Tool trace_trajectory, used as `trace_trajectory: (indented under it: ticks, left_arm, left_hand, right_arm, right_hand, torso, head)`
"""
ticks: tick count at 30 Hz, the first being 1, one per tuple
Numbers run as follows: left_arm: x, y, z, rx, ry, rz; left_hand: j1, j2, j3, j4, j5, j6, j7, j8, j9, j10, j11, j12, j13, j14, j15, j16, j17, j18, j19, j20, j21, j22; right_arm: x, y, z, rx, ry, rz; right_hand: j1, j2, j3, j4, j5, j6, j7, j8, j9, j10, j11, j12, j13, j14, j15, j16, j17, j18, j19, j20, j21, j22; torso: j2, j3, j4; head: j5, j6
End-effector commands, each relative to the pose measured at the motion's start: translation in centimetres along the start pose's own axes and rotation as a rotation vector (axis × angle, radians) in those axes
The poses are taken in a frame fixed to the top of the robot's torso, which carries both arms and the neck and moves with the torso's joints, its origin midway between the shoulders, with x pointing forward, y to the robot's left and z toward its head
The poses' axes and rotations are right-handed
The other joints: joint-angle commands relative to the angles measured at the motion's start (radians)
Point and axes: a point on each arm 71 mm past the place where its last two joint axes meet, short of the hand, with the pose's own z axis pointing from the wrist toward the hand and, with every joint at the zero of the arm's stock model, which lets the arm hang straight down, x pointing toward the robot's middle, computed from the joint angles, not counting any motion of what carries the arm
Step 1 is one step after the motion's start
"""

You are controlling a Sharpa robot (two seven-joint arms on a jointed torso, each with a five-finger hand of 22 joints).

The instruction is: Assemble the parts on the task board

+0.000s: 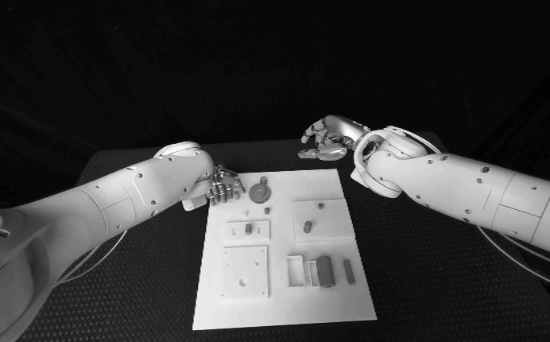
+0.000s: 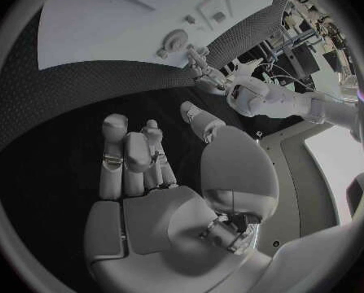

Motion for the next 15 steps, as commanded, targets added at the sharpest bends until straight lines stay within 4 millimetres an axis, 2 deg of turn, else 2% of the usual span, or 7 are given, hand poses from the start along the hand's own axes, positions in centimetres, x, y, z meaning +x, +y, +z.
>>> trace_trajectory:
  ticks: [1, 9, 15]
  left_arm:
    - [0.22, -0.33, 0.02, 0.017, 0.014, 0.003]
    - [0.16, -0.12, 0.08, 0.014, 0.014, 0.000]
    - [0.18, -0.09, 0.09, 0.014, 0.017, -0.003]
  left_hand:
    - [0.008, 0.007, 0.000, -0.010, -0.004, 0.007, -0.002, 0.007, -0.002, 0.008, -0.002, 0.007, -0.002, 0.004, 0.000, 0.008, -0.002, 0.003, 0.008, -0.002, -0.002, 0.002]
    - [0.035, 0.029, 0.010, -0.026, -0.004, 0.013, -0.004, 0.010, -0.003, 0.014, -0.004, 0.011, -0.006, 0.007, -0.003, 0.016, -0.009, 0.003, 0.014, -0.003, -0.002, 0.007]
    - [0.082, 0.058, 0.026, -0.041, -0.004, 0.020, -0.007, 0.015, -0.003, 0.021, -0.007, 0.015, -0.008, 0.012, -0.005, 0.024, -0.015, 0.003, 0.021, -0.006, -0.001, 0.012]
  right_arm:
    - [0.08, 0.14, 0.01, -0.008, 0.008, -0.001]
    - [0.07, 0.11, 0.01, -0.007, 0.008, -0.001]
    - [0.08, 0.13, 0.02, -0.008, 0.009, -0.001]
  right_hand:
    - [0.001, -0.003, -0.001, 0.007, 0.000, -0.011, 0.017, -0.004, -0.002, -0.002, 0.002, 0.003, -0.001, -0.006, 0.002, 0.000, 0.001, 0.053, 0.000, -0.005, -0.003, 0.015]
    - [0.001, -0.003, -0.001, 0.007, 0.000, -0.011, 0.017, -0.004, -0.002, -0.002, 0.003, 0.003, -0.002, -0.006, 0.002, 0.000, 0.001, 0.053, 0.000, -0.005, -0.003, 0.015]
    - [0.001, -0.003, -0.002, 0.008, 0.000, -0.011, 0.017, -0.004, -0.002, -0.002, 0.003, 0.004, -0.002, -0.006, 0.002, 0.000, 0.001, 0.053, 0.000, -0.005, -0.004, 0.015]
  torso:
    - [0.000, -0.0006, 0.0013]
    - [0.000, -0.0010, 0.0006]
    - [-0.001, -0.0013, 0.0013]
  head:
    - [-0.001, -0.002]
    - [-0.001, -0.003]
    - [-0.002, -0.004]
